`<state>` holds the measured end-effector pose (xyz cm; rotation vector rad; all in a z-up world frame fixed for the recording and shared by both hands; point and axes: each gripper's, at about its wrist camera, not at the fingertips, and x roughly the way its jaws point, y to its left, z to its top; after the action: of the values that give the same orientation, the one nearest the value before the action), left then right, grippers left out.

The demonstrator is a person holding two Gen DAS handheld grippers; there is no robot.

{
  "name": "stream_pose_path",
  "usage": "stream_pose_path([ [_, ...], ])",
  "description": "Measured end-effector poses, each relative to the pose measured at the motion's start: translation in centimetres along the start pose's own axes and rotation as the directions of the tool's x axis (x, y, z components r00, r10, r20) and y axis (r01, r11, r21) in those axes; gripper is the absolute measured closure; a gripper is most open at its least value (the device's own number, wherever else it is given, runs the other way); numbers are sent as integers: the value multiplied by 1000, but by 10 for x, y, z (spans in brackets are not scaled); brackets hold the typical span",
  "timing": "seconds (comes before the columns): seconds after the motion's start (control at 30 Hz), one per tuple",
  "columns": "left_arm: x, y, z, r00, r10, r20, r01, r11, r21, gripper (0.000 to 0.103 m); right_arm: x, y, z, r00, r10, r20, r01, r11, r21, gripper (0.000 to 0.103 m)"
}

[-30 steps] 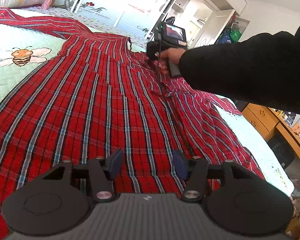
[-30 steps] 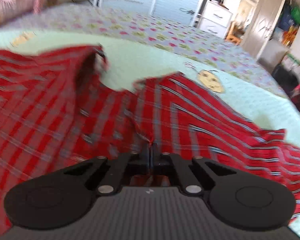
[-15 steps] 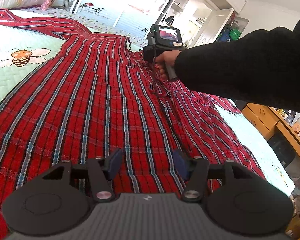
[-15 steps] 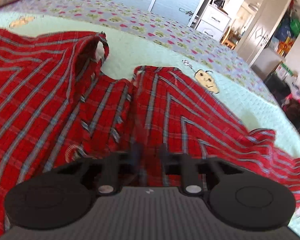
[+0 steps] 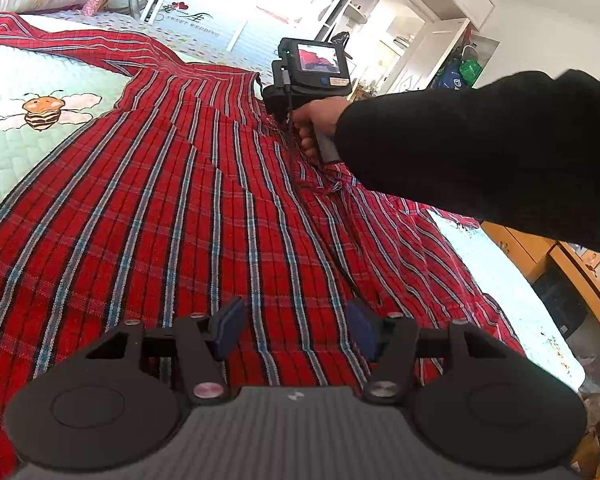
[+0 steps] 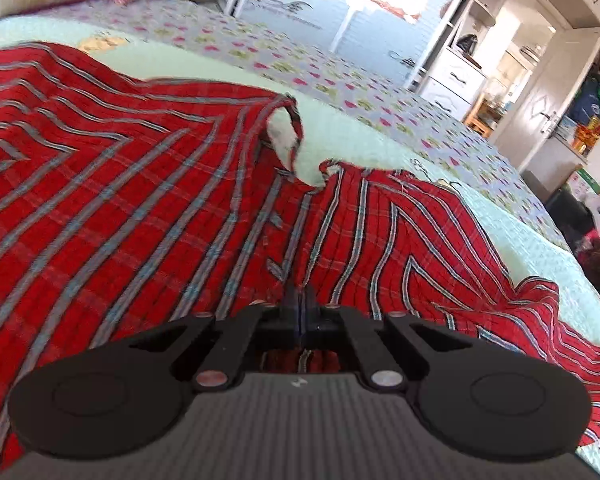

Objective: Fold clothes
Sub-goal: 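Grasp the collar placket with the right gripper and straighten it, then open the right gripper and lift it away from the collar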

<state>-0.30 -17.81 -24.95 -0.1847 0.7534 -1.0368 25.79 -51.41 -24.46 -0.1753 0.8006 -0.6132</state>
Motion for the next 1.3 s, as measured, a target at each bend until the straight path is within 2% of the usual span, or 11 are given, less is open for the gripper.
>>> stream_pose_path([
  [0.07,0,0,0,1000,2,1,-2,1000,0,44,-1,-3,-2,1000,12,-17,-12,1000,-4,102],
  [0.17,1,-1,1,1000,7,1,-7,1000,6,44,-17,-21,5,999,40,23,-43,993,109,99],
  [0.27,2,0,2,1000,9,1,-9,1000,5,44,-56,-44,7,993,83,84,-99,974,206,64],
  [0.33,2,0,2,1000,10,1,-10,1000,5,44,-85,-57,-4,990,99,104,-120,969,217,56],
  [0.5,1,-2,0,1000,16,5,-16,1000,13,44,-129,-58,-49,992,116,52,-123,977,171,56],
  [0.67,0,-5,-3,999,29,12,-30,999,33,44,-114,-22,-69,997,77,1,-77,991,105,57],
  [0.73,1,-6,-2,999,34,11,-34,999,36,44,-106,-9,-70,999,48,-9,-47,996,74,75],
  [0.77,1,-6,-2,999,35,11,-35,999,36,44,-105,-4,-69,999,46,-10,-45,997,65,100],
  [1.07,2,-6,-1,999,34,7,-34,999,32,44,-102,19,-77,999,28,-20,-29,999,-33,99],
  [1.2,2,-6,0,999,37,5,-37,999,34,44,-139,2,-83,993,96,63,-99,994,54,66],
  [1.3,1,-7,0,999,38,5,-38,999,37,44,-182,-13,-103,995,60,83,-68,993,94,52],
])
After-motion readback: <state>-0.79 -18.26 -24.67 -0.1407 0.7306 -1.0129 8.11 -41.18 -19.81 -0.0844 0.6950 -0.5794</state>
